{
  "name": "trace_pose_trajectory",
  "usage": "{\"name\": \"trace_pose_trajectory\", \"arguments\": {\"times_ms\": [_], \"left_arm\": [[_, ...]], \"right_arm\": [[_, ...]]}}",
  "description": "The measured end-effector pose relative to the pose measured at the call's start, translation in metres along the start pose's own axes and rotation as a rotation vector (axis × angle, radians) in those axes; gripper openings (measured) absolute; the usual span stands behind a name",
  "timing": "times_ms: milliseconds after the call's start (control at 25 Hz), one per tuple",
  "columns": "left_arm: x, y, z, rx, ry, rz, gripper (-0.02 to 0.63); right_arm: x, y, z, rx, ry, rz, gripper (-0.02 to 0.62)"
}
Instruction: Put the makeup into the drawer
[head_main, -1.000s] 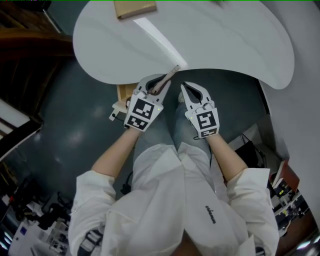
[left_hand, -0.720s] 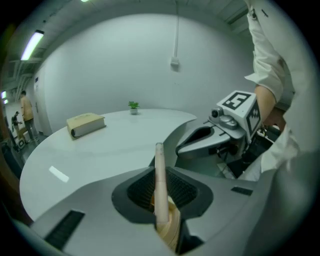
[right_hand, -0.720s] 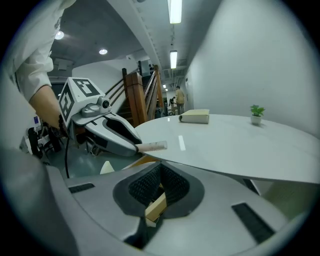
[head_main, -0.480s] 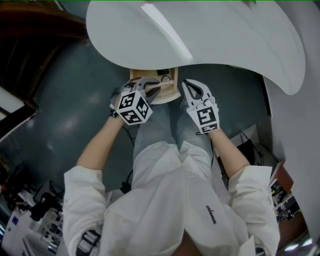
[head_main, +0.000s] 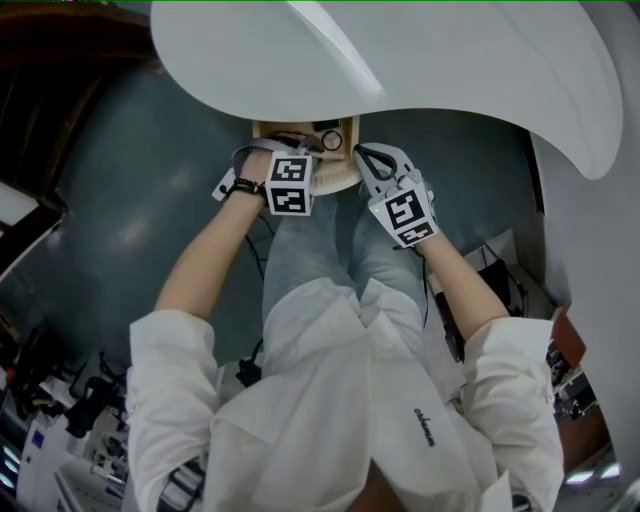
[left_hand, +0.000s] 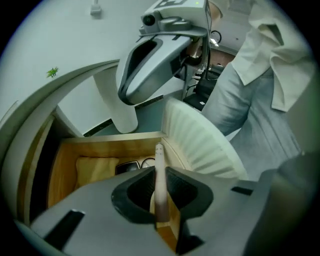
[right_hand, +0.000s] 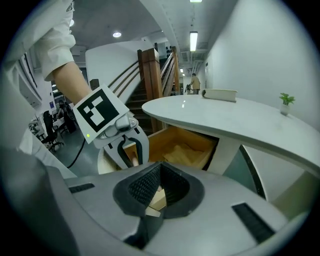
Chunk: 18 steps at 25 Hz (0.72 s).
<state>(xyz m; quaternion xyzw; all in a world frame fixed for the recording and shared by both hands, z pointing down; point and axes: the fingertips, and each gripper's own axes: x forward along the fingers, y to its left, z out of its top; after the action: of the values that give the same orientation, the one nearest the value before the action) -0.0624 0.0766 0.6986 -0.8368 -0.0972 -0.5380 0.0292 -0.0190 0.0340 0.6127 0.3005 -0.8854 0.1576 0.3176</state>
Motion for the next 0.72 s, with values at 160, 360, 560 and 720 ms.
{"name": "trace_pose_trajectory", "arguments": {"times_ms": [160, 360, 560, 720], "left_arm": [[0.020, 0.002, -0.003, 0.025, 0.054, -0.055, 0.081], [0.046, 0.001, -0.022, 0.026, 0.123, -0.109, 0.081], [0.063, -0.005, -0.038, 0.036, 0.167, -0.149, 0.083], [0.074, -0.009, -0.048, 0.049, 0.179, -0.158, 0.083]], "right_arm": [[0.001, 0.000, -0.001, -0.002, -0.003, 0.013, 0.017], [0.002, -0.002, 0.000, 0.022, -0.020, 0.008, 0.017], [-0.001, -0.003, -0.002, 0.035, -0.027, 0.004, 0.017], [-0.002, -0.005, -0.004, 0.046, -0.032, -0.002, 0.017]]}}
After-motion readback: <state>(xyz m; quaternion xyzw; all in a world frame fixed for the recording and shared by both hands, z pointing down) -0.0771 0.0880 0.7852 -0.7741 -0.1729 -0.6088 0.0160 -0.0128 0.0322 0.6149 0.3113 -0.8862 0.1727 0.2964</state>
